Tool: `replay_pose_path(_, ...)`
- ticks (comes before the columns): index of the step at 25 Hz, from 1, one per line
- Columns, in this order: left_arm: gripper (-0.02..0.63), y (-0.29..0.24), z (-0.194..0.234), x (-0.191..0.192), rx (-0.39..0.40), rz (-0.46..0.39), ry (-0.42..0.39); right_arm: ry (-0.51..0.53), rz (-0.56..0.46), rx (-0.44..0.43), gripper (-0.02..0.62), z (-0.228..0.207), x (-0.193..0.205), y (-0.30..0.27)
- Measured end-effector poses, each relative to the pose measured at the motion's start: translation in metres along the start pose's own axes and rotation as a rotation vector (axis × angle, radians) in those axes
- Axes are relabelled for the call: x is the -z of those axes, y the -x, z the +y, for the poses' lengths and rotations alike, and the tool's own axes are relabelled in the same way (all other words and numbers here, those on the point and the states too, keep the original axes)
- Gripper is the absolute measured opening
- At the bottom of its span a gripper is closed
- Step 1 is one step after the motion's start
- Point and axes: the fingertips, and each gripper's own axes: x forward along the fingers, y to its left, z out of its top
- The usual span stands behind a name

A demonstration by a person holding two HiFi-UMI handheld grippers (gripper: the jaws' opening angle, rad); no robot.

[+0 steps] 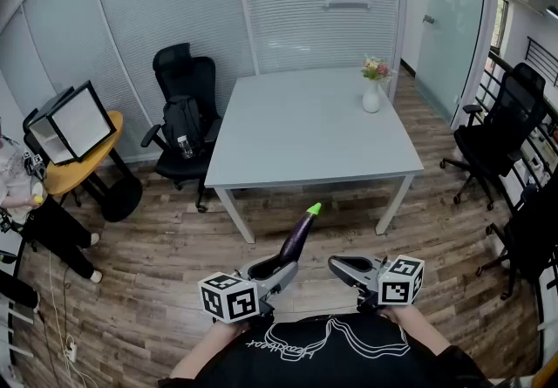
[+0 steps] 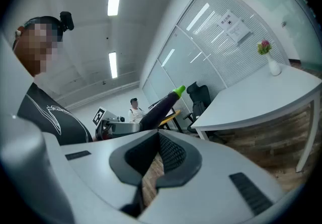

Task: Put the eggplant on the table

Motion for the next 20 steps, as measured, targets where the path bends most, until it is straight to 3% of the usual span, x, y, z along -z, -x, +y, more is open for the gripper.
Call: replay_pose_path(20, 0.186, -0.064, -0.015, 0.006, -0.01, 0.002, 0.003, -0.014, -0.042, -0.016, 0.006, -0.049, -0.022, 0.043)
